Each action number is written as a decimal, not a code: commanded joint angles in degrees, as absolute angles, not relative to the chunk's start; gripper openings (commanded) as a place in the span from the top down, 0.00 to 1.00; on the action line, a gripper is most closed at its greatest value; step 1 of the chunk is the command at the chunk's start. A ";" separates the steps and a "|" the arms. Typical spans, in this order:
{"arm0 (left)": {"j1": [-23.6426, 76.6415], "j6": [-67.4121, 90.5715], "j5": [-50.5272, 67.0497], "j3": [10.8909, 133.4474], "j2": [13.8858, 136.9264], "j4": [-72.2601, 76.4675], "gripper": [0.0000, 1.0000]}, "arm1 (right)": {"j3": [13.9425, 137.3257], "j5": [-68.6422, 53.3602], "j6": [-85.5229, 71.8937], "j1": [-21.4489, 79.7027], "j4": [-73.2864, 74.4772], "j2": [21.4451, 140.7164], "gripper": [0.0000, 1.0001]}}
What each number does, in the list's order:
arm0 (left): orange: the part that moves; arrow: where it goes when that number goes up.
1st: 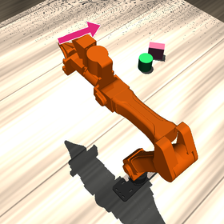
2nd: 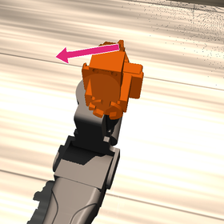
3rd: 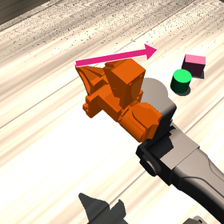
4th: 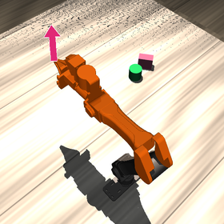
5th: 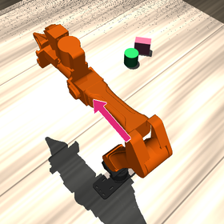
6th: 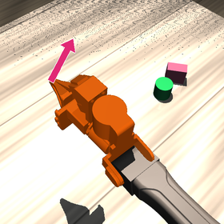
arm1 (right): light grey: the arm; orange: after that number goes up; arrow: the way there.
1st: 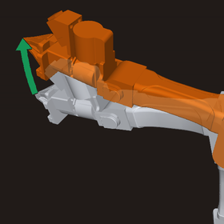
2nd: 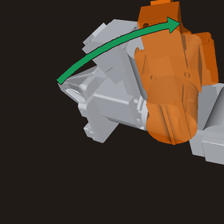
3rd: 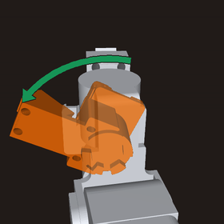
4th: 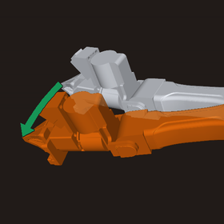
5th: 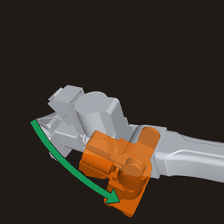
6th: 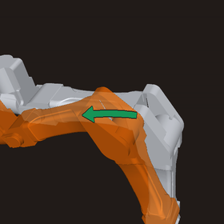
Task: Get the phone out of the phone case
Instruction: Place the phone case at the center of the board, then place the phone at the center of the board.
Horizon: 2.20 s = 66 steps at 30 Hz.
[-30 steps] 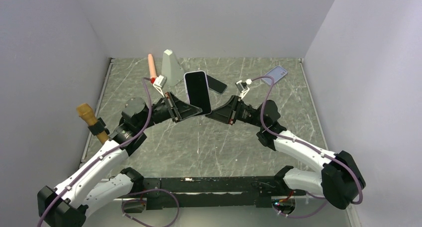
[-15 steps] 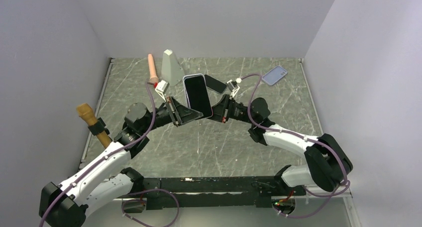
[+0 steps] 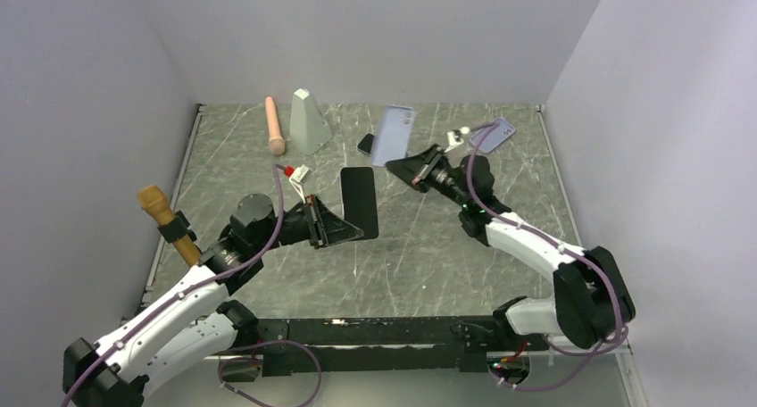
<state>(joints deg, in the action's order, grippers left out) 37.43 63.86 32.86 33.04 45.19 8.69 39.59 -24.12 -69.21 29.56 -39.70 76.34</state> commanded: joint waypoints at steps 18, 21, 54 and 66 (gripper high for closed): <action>37.29 50.99 23.77 37.72 34.99 -10.81 1.00 | 49.87 -19.24 -58.97 -18.42 -19.00 101.48 1.00; 37.34 50.82 23.93 38.23 35.36 -11.00 1.00 | 52.81 -18.89 -58.68 -18.61 -19.85 106.40 1.00; 50.49 73.35 4.34 29.70 64.50 27.96 1.00 | 45.13 -5.89 -42.06 -15.83 5.48 71.76 0.00; 54.22 89.27 -7.87 44.49 108.89 66.72 1.00 | 51.52 -12.27 -38.56 -14.39 19.84 48.56 0.01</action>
